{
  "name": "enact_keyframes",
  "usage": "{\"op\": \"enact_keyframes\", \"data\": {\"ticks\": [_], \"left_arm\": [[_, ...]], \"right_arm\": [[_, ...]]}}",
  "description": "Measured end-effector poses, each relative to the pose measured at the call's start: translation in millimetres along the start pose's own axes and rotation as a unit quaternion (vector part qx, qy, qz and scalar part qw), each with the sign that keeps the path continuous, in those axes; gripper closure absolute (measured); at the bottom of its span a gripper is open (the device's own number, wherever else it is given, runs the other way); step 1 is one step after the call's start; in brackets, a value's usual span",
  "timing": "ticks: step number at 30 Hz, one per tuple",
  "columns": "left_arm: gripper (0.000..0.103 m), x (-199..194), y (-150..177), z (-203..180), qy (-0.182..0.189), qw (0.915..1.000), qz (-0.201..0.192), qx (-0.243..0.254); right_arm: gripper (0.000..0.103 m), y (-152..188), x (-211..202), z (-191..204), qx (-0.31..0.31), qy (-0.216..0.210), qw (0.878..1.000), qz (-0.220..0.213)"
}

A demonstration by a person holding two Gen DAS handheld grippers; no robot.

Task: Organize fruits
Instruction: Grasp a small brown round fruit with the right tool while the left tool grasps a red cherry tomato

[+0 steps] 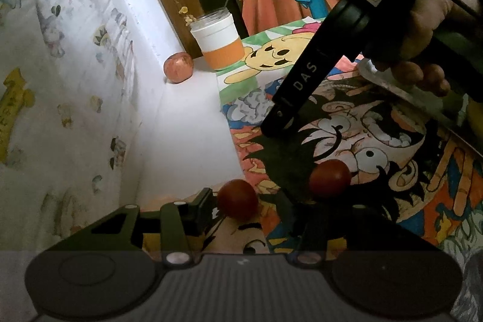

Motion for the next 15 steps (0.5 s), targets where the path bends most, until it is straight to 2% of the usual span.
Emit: {"op": "enact_keyframes", "data": {"ticks": [4,11,15], "left_arm": [[0.052,3.4,-1.7,-0.9,-0.003,1.0000,0.003,0.003],[0.057,6.2,-3.1,1.5,-0.001,1.0000,0.006,-0.004],[0.059,7.3,-3.1,4.1,-0.001,0.9997,0.009,-0.024]], "right_arm": [[0.072,0.9,0.0,0.3,-0.003,-0.001,1.000,0.002],[0.073,1.8,1.0,4.1,-0.006,-0.010,1.000,0.000],[0.073,5.2,-1.1,6.9,-0.005,-0.021,1.000,0.003]]}}
Point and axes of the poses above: each gripper's, at about its wrist camera, not at the fingertips, and x roughly the way its jaws point, z to its left, y to its underside, the point moved 3 cm from there along x, roughly the way its jaws point, and after that the axes turned 6 degrees about x, right-handed, at the moved point
